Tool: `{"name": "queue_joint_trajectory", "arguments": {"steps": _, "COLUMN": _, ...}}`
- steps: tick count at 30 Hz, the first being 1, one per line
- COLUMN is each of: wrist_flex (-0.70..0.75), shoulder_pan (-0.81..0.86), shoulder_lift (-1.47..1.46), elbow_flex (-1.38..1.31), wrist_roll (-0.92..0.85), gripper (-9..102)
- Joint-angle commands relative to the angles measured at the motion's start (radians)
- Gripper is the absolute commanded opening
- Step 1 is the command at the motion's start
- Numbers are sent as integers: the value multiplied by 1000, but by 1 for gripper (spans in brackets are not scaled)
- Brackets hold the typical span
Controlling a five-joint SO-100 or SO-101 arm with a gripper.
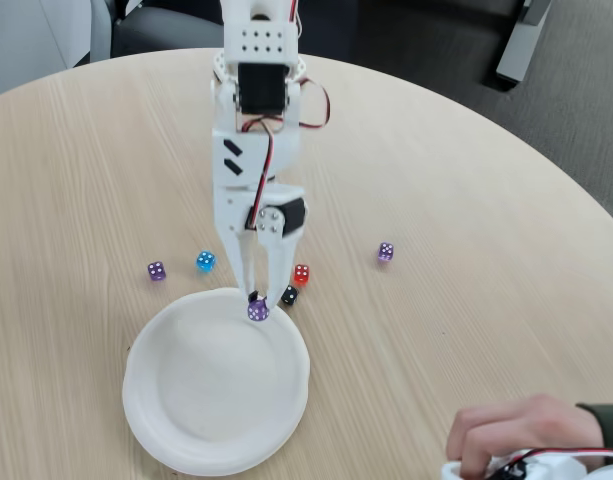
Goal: Pick a purple dice and put it in the plate.
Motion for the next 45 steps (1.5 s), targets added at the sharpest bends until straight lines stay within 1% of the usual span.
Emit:
{"name": "queue_joint_trajectory", "arguments": {"steps": 1, "wrist_flex": 57, "shoulder_pan": 6, "shoulder_lift": 0, "elbow_flex": -51, "wrist_roll": 43, "gripper": 0}}
{"name": "queue_joint_trajectory", "arguments": {"steps": 5, "wrist_flex": 114, "shoulder_pan": -5, "shoulder_lift": -5, "elbow_flex": -80, "wrist_roll": 78, "gripper": 0}}
{"name": "queue_joint_trajectory", "arguments": {"steps": 12, "wrist_flex": 118, "shoulder_pan": 0, "shoulder_lift": -34, "elbow_flex": -91, "wrist_roll": 89, "gripper": 0}}
{"name": "queue_joint_trajectory", "arguments": {"steps": 13, "wrist_flex": 118, "shoulder_pan": 0, "shoulder_lift": -34, "elbow_flex": -91, "wrist_roll": 83, "gripper": 1}}
{"name": "queue_joint_trajectory", "arguments": {"steps": 14, "wrist_flex": 118, "shoulder_pan": 0, "shoulder_lift": -34, "elbow_flex": -91, "wrist_roll": 78, "gripper": 5}}
{"name": "queue_joint_trajectory", "arguments": {"steps": 16, "wrist_flex": 118, "shoulder_pan": 3, "shoulder_lift": -34, "elbow_flex": -91, "wrist_roll": 74, "gripper": 9}}
{"name": "queue_joint_trajectory", "arguments": {"steps": 21, "wrist_flex": 118, "shoulder_pan": 5, "shoulder_lift": -34, "elbow_flex": -91, "wrist_roll": 78, "gripper": 11}}
{"name": "queue_joint_trajectory", "arguments": {"steps": 22, "wrist_flex": 118, "shoulder_pan": 5, "shoulder_lift": -34, "elbow_flex": -91, "wrist_roll": 78, "gripper": 10}}
{"name": "queue_joint_trajectory", "arguments": {"steps": 24, "wrist_flex": 118, "shoulder_pan": 5, "shoulder_lift": -29, "elbow_flex": -91, "wrist_roll": 92, "gripper": 0}}
{"name": "queue_joint_trajectory", "arguments": {"steps": 27, "wrist_flex": 135, "shoulder_pan": 2, "shoulder_lift": -17, "elbow_flex": -91, "wrist_roll": 130, "gripper": 0}}
{"name": "queue_joint_trajectory", "arguments": {"steps": 30, "wrist_flex": 202, "shoulder_pan": -9, "shoulder_lift": -2, "elbow_flex": -80, "wrist_roll": 166, "gripper": 0}}
{"name": "queue_joint_trajectory", "arguments": {"steps": 32, "wrist_flex": 270, "shoulder_pan": -9, "shoulder_lift": 64, "elbow_flex": -77, "wrist_roll": 201, "gripper": 0}}
{"name": "queue_joint_trajectory", "arguments": {"steps": 35, "wrist_flex": 396, "shoulder_pan": -9, "shoulder_lift": 219, "elbow_flex": -41, "wrist_roll": 304, "gripper": 0}}
{"name": "queue_joint_trajectory", "arguments": {"steps": 38, "wrist_flex": 515, "shoulder_pan": -11, "shoulder_lift": 397, "elbow_flex": 31, "wrist_roll": 308, "gripper": 0}}
{"name": "queue_joint_trajectory", "arguments": {"steps": 41, "wrist_flex": 578, "shoulder_pan": -11, "shoulder_lift": 569, "elbow_flex": 172, "wrist_roll": 206, "gripper": 0}}
{"name": "queue_joint_trajectory", "arguments": {"steps": 45, "wrist_flex": 592, "shoulder_pan": 5, "shoulder_lift": 810, "elbow_flex": 425, "wrist_roll": 12, "gripper": 0}}
